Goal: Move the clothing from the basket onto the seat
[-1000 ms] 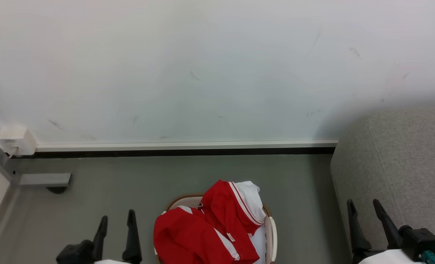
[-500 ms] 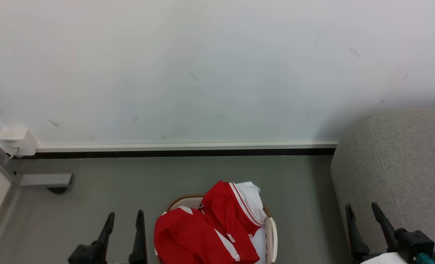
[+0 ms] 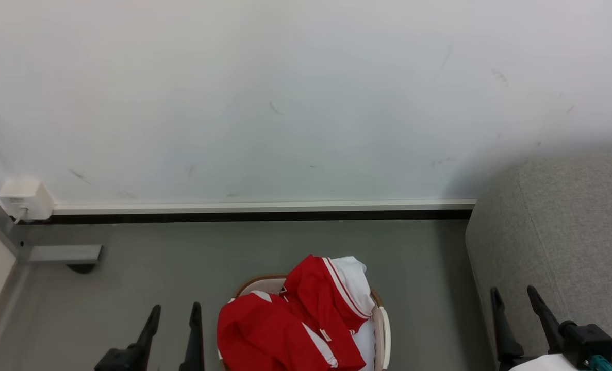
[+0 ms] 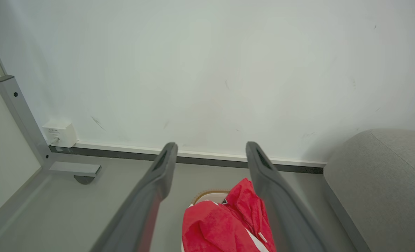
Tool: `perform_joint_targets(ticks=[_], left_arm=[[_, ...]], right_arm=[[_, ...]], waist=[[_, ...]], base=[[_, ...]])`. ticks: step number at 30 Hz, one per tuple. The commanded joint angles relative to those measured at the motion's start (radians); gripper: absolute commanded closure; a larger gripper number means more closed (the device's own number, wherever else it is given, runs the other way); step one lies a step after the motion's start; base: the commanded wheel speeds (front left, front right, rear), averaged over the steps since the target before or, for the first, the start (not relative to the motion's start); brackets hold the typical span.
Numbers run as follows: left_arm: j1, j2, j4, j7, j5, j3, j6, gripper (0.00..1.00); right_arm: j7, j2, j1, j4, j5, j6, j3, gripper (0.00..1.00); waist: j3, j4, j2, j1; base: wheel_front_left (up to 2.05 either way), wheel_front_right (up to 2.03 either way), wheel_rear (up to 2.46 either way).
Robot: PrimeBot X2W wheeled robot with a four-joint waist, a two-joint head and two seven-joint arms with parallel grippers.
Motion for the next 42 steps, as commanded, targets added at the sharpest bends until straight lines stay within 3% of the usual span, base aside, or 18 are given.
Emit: perform_joint_targets(ticks=[1, 19, 30, 42], left_arm=[[0.007, 0.007, 0.007, -0.001, -0.017, 0.007, 0.0, 0.0], [-0.011, 0.007, 0.021, -0.001, -0.019, 0.001, -0.003, 0.0], [-0.177, 0.007, 0.153, -0.001, 0.031, -0.041, -0.016, 0.0], [-0.539, 0.032, 0.532, 0.04, 0.098, -0.096, -0.012, 0.0]], right_arm=[[0.0, -0.007, -0.007, 0.006, 0.004, -0.002, -0.005, 0.0], [0.0, -0.007, -0.021, -0.008, 0.004, -0.002, 0.001, 0.0], [0.0, -0.006, -0.107, -0.066, -0.027, -0.002, -0.011, 0.0], [0.0, -0.006, -0.253, -0.152, -0.038, -0.002, -0.007, 0.0]], waist=[[0.001, -0.001, 0.0, 0.0], [0.042, -0.009, 0.0, 0.0], [0.269, -0.014, 0.0, 0.0], [0.573, -0.039, 0.0, 0.0]], base=[[0.0, 0.0, 0.0], [0.0, 0.0, 0.0], [0.0, 0.0, 0.0], [0.0, 0.0, 0.0]])
